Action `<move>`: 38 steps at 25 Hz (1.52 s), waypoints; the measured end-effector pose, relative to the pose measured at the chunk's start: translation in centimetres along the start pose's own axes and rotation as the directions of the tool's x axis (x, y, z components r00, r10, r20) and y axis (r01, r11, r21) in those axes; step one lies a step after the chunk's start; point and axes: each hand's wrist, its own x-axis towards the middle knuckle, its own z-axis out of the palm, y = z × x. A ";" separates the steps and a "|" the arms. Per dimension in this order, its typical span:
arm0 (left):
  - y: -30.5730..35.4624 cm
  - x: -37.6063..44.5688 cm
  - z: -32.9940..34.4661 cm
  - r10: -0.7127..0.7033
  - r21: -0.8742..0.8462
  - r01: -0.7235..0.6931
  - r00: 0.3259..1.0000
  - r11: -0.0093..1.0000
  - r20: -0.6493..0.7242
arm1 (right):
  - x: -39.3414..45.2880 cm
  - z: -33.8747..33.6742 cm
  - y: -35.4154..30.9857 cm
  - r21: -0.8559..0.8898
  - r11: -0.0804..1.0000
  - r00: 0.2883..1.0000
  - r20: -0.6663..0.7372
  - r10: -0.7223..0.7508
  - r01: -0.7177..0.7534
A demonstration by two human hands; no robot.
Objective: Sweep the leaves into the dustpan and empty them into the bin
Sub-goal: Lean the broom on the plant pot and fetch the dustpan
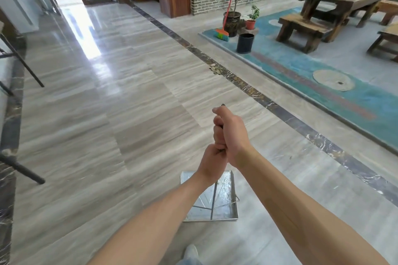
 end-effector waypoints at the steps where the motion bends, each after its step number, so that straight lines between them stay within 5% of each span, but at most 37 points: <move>1: 0.3 2.0 -0.8 -0.009 0.007 0.009 1.000 1.000 0.020 | 2.0 0.5 -0.6 0.005 1.000 1.000 -0.014 -0.001 0.001; 9: -1.8 17.4 -3.4 -0.311 0.218 0.273 0.937 0.937 0.162 | 17.5 -0.4 -4.5 0.090 0.996 0.999 -0.044 -0.007 0.011; 24: 2.4 49.1 1.2 -0.241 0.462 0.213 0.970 0.861 0.002 | 47.1 -11.5 -16.0 0.176 0.983 0.997 0.062 0.039 -0.050; 31: 0.7 60.2 -3.6 -0.245 0.666 0.174 0.970 0.725 0.013 | 58.2 -11.5 -16.1 0.289 0.952 0.994 0.081 0.075 -0.096; 38: 0.8 73.4 -13.7 -0.218 0.736 0.170 0.976 0.655 -0.031 | 72.5 -4.3 -18.2 0.293 0.950 0.988 0.137 0.071 -0.109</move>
